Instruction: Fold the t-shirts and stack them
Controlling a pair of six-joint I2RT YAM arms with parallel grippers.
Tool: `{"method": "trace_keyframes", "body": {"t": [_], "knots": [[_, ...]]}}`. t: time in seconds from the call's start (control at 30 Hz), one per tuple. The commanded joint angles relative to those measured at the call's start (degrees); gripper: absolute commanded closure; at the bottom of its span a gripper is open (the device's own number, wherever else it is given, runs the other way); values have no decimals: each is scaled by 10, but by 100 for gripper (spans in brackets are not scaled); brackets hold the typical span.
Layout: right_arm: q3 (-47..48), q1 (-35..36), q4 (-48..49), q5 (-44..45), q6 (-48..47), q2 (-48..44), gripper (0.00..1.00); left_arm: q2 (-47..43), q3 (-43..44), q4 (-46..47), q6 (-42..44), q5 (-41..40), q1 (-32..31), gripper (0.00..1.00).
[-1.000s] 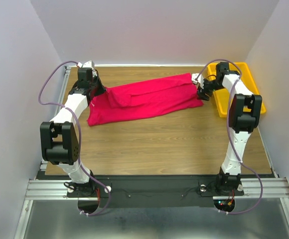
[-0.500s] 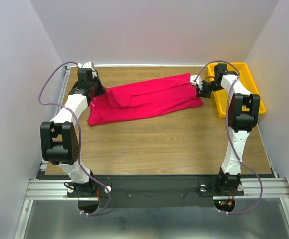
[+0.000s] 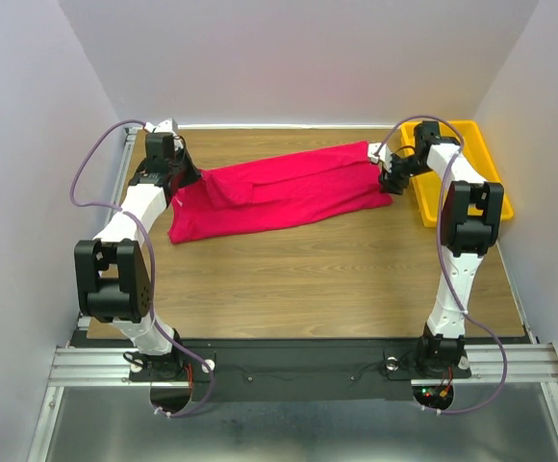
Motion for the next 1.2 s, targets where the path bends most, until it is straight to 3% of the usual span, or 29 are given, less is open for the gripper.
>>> {"method": "trace_keyframes", "body": {"t": [0.0, 0.17, 0.2, 0.23, 0.37, 0.7, 0.73, 0.83, 0.87, 0.93, 1.17], "knots": [[30, 5, 12, 7, 1, -23, 44, -30, -9, 25, 9, 3, 4, 100], [48, 10, 21, 7, 16, 1, 53, -31, -9, 26, 8, 2, 6, 100], [51, 10, 21, 9, 21, 3, 56, -31, -8, 26, 8, 2, 7, 100], [56, 10, 22, 8, 24, 6, 66, -31, -8, 26, 7, 2, 8, 100], [61, 10, 29, 9, 40, 7, 83, -29, -7, 26, 5, 0, 12, 100], [47, 10, 49, 1, 77, -5, 95, -39, -23, 24, -1, -15, 17, 100], [44, 10, 50, 0, 79, -9, 93, -41, -24, 25, 0, -16, 17, 100], [32, 10, 47, -4, 72, -16, 65, -43, -26, 25, 0, -12, 17, 100], [22, 10, 48, -10, 65, -26, 50, -44, -26, 25, 0, -11, 17, 100], [2, 12, 48, -9, 32, -34, 39, -43, -24, 24, 0, -9, 17, 100], [13, 19, 48, 24, 25, -11, 38, -47, -32, 26, -3, -13, 17, 100]]}}
